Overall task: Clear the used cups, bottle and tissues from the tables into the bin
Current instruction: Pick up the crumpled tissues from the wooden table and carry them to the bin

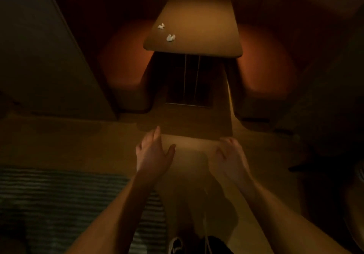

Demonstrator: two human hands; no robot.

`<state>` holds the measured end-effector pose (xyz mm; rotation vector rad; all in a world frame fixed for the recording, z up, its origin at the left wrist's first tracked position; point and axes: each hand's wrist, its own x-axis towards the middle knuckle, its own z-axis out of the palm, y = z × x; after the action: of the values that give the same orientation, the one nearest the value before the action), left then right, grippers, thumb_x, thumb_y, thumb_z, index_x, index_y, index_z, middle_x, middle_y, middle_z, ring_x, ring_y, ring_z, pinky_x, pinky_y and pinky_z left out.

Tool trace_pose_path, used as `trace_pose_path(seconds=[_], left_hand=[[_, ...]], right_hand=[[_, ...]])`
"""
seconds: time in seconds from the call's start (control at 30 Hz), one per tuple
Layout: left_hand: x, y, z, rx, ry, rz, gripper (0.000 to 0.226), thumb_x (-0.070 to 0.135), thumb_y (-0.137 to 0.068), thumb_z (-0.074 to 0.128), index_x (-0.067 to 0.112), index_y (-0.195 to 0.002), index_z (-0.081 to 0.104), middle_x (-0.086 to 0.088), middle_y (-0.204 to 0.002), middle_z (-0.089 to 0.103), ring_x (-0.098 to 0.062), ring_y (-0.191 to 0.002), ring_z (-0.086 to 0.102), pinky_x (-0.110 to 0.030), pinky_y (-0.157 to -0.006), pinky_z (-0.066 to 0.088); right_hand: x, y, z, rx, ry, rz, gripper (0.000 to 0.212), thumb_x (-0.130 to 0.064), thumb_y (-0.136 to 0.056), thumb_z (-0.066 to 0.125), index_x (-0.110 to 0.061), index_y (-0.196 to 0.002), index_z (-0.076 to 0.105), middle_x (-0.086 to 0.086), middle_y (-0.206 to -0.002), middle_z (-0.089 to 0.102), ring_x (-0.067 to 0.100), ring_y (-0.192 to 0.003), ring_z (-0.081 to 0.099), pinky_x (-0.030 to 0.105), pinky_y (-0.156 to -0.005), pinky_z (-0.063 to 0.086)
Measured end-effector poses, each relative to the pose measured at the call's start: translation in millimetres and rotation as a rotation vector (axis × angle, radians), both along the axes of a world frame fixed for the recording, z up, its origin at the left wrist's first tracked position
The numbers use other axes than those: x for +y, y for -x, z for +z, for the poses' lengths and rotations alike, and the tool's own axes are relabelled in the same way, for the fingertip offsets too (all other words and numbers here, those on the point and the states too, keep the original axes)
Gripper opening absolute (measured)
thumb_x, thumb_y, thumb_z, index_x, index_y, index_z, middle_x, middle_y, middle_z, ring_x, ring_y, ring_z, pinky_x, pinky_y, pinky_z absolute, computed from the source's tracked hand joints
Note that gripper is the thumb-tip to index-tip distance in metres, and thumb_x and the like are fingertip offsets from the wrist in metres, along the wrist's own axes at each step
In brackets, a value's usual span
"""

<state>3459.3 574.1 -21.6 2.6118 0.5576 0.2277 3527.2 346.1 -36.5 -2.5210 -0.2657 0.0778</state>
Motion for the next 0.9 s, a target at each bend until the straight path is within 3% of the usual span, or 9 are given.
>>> trace_pose_path(seconds=[0.2, 0.43, 0.53, 0.9], left_hand=[[38.2, -158.5, -8.0, 0.009, 0.012, 0.022, 0.077, 0.055, -0.087, 0.049, 0.023, -0.149, 0.016, -0.003, -0.152, 0.029, -0.019, -0.138, 0.027, -0.046, -0.109, 0.023], [87.7, -367.2, -24.5, 0.058, -0.027, 0.087, 0.079, 0.056, -0.087, 0.049, 0.022, -0.149, 0.014, -0.003, -0.153, 0.026, -0.020, -0.140, 0.024, -0.049, -0.108, 0.026], [109.8, -443.3, -19.2, 0.065, -0.004, 0.126, 0.078, 0.056, -0.088, 0.047, 0.021, -0.149, 0.015, -0.003, -0.153, 0.027, -0.020, -0.140, 0.023, -0.048, -0.109, 0.024], [198.5, -623.0, -7.7, 0.032, 0.061, 0.213, 0.076, 0.053, -0.089, 0.047, 0.021, -0.149, 0.015, -0.001, -0.153, 0.027, -0.018, -0.140, 0.022, -0.048, -0.110, 0.022]], right_hand=[[43.9, -162.9, -12.9, 0.042, -0.036, -0.036, 0.042, -0.036, -0.094, 0.047, -0.024, -0.134, 0.046, 0.006, -0.142, 0.040, 0.023, -0.125, 0.045, 0.041, -0.101, 0.043], [99.2, -397.3, -24.9, 0.007, -0.038, 0.041, 0.042, -0.035, -0.094, 0.047, -0.023, -0.134, 0.045, 0.002, -0.142, 0.040, 0.019, -0.126, 0.043, 0.035, -0.102, 0.041], [123.0, -483.3, -13.3, 0.013, -0.022, 0.076, 0.042, -0.034, -0.094, 0.048, -0.022, -0.134, 0.045, 0.002, -0.143, 0.040, 0.019, -0.127, 0.043, 0.039, -0.104, 0.041], [247.3, -685.0, -5.6, -0.008, -0.053, 0.232, 0.039, -0.034, -0.094, 0.049, -0.020, -0.130, 0.050, 0.001, -0.136, 0.045, 0.016, -0.121, 0.044, 0.029, -0.097, 0.041]])
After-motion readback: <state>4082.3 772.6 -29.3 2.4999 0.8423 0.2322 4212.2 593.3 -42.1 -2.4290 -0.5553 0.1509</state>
